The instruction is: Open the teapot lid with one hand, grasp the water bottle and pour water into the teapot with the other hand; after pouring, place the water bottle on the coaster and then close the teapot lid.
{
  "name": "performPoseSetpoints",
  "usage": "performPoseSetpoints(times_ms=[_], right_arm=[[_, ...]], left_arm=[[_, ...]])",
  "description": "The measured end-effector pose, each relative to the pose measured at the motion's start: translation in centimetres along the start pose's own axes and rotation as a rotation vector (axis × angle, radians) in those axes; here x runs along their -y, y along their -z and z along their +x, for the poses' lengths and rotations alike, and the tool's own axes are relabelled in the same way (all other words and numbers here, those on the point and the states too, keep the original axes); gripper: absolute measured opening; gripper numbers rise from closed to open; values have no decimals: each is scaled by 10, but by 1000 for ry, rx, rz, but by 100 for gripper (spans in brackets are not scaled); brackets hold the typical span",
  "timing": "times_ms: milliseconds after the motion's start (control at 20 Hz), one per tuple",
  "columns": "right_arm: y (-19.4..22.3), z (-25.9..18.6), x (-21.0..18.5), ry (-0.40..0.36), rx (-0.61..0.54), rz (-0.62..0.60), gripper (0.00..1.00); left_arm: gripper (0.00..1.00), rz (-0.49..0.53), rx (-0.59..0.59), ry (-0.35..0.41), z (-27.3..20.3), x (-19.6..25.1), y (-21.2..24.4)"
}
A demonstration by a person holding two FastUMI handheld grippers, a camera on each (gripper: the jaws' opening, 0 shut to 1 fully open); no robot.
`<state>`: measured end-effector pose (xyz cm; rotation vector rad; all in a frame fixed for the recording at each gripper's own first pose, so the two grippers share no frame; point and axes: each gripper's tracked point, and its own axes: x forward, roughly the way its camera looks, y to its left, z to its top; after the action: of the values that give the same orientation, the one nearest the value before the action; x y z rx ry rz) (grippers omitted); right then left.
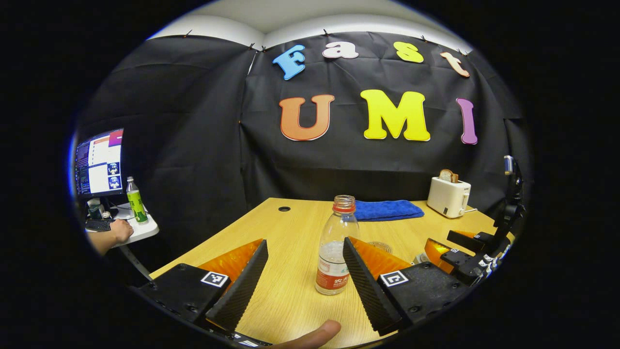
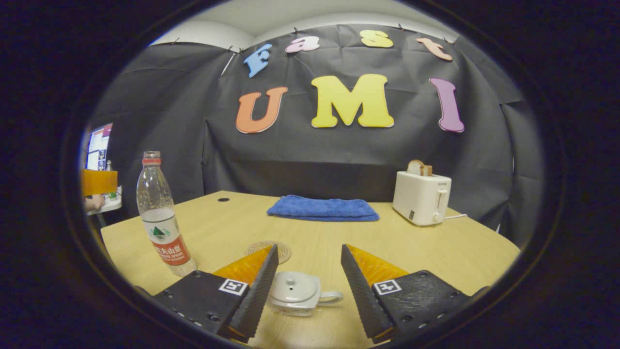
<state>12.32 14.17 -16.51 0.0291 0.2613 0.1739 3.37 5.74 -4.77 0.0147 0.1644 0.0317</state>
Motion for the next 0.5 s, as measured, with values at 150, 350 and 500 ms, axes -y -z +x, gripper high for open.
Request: performPoseSetpoints(times_ms=[150, 350, 500], right_arm=[[2, 1, -3, 0, 4, 1, 63], [14, 7, -5, 2, -24, 5, 30], [17, 9, -8, -17, -11, 0, 22]], left_arm=[[98, -3, 1, 4, 0, 0, -1], [98, -8, 4, 0, -2, -4, -2], [98, -16, 16, 7, -2, -1, -5]])
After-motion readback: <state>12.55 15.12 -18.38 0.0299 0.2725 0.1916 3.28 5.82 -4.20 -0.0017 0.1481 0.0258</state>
